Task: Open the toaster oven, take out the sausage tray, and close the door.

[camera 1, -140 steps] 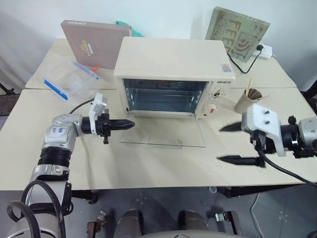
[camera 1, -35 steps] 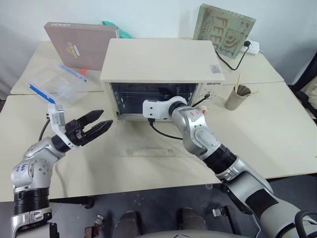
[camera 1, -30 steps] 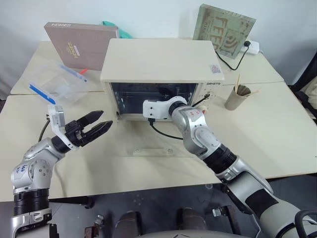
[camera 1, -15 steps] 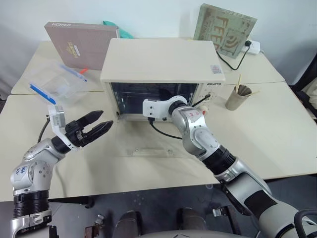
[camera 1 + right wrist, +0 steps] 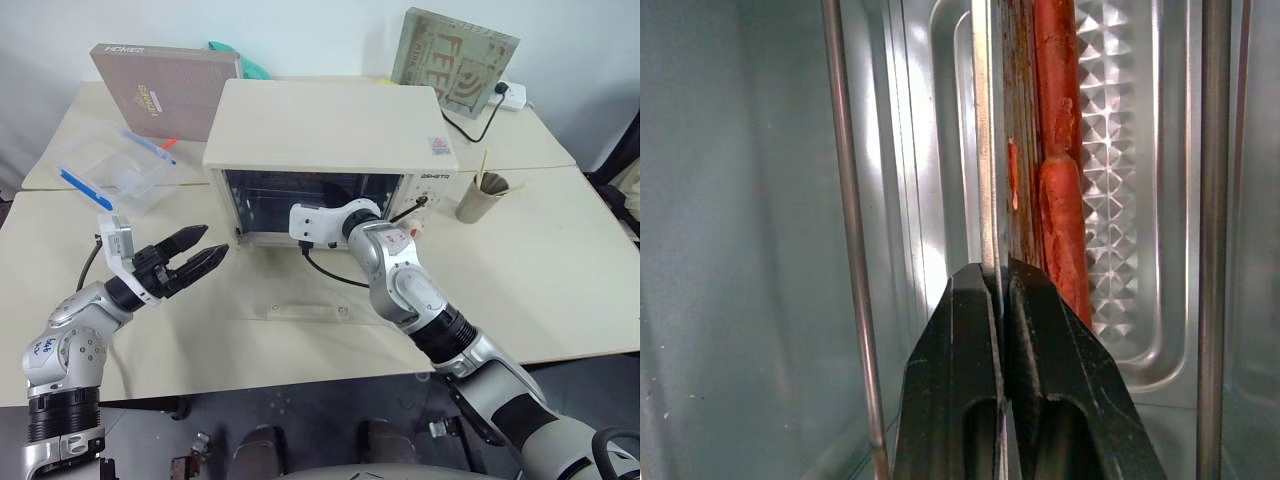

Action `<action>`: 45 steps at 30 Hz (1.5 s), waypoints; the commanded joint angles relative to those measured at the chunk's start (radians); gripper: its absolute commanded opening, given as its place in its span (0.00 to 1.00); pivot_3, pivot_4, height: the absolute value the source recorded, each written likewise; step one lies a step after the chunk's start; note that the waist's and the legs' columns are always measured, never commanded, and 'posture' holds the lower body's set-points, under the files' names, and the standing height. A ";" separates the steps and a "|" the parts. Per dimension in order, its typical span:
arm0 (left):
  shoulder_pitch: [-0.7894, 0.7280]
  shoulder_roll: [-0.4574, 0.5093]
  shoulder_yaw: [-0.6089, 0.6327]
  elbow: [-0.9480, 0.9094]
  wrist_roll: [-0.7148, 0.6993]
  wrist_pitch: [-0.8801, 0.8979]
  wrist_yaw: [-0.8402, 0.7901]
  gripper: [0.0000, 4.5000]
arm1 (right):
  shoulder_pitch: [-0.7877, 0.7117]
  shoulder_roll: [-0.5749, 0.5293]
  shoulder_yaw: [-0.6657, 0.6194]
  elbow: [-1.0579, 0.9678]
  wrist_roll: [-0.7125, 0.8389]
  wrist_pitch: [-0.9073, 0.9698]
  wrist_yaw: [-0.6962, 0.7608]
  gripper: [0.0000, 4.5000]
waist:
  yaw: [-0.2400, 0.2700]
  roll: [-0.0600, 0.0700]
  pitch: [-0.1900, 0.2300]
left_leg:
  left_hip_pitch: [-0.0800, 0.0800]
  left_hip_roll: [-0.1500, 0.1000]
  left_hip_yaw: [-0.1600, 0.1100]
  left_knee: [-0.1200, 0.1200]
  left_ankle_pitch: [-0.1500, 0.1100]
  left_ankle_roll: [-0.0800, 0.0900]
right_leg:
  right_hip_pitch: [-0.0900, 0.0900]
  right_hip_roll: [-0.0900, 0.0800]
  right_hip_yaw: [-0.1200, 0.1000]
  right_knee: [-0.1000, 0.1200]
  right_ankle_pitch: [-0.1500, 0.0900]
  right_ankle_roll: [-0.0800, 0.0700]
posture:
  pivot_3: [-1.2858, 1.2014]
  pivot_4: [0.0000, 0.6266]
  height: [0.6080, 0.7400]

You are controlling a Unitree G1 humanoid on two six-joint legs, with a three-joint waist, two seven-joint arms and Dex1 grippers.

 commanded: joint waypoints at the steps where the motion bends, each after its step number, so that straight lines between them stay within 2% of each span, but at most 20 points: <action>1: 0.001 -0.003 0.015 -0.042 -0.015 -0.008 0.003 1.00 | 0.013 0.003 0.017 0.076 0.026 -0.037 0.024 0.06 | -0.001 0.000 0.000 | 0.001 0.000 0.000 0.000 0.000 0.000 | 0.000 0.000 0.000 0.000 0.000 0.000 | 0.52 0.24 1.00; 5: 0.000 -0.004 0.016 -0.040 -0.013 -0.013 0.005 1.00 | 0.002 0.001 0.014 0.101 0.016 -0.042 0.035 0.33 | -0.002 -0.001 0.000 | 0.004 0.000 0.001 0.001 0.000 0.000 | 0.003 0.000 0.000 0.000 0.000 0.000 | 0.52 0.24 1.00; 10: 0.003 -0.005 0.016 -0.041 -0.012 -0.015 0.007 1.00 | 0.000 0.003 0.015 0.097 -0.002 -0.030 0.048 0.33 | -0.002 -0.001 0.000 | 0.006 0.000 0.001 0.001 0.000 0.000 | 0.005 0.000 0.001 0.000 0.000 0.000 | 0.52 0.24 1.00; 17: 0.009 -0.016 0.015 -0.052 -0.010 -0.019 0.018 1.00 | 0.020 0.045 0.022 -0.009 -0.032 0.031 0.090 0.33 | -0.001 -0.001 0.000 | 0.006 0.000 0.001 0.000 0.000 0.000 | 0.005 0.000 0.001 0.000 0.000 0.000 | 0.52 0.24 1.00; 25: 0.014 -0.020 0.018 -0.056 -0.012 -0.015 0.026 1.00 | 0.057 -0.002 -0.001 -0.170 -0.059 0.035 0.154 0.33 | -0.001 0.000 0.000 | 0.006 0.000 0.001 -0.001 0.000 0.000 | 0.005 0.000 0.001 -0.001 0.000 0.000 | 0.52 0.24 1.00; 39: 0.022 -0.025 0.016 -0.057 -0.010 -0.015 0.033 1.00 | 0.100 -0.057 -0.003 -0.269 -0.082 -0.001 0.195 0.33 | 0.001 0.000 0.000 | 0.005 0.000 0.001 -0.001 0.000 0.000 | 0.005 0.000 0.001 -0.002 0.000 0.000 | 0.52 0.24 1.00; 43: 0.019 -0.022 0.016 -0.053 -0.009 -0.014 0.033 1.00 | 0.122 -0.052 -0.004 -0.288 -0.097 0.008 0.201 0.06 | 0.002 0.000 0.000 | 0.005 0.000 0.001 -0.001 0.000 0.000 | 0.005 0.000 0.000 -0.002 0.000 0.000 | 0.52 0.24 1.00; 45: 0.020 -0.022 0.016 -0.052 -0.009 -0.015 0.033 1.00 | 0.129 -0.049 -0.007 -0.294 -0.108 0.012 0.203 0.06 | 0.002 0.000 0.000 | 0.005 0.000 0.001 -0.001 0.000 0.000 | 0.005 0.000 0.000 -0.002 0.000 0.000 | 0.52 0.24 1.00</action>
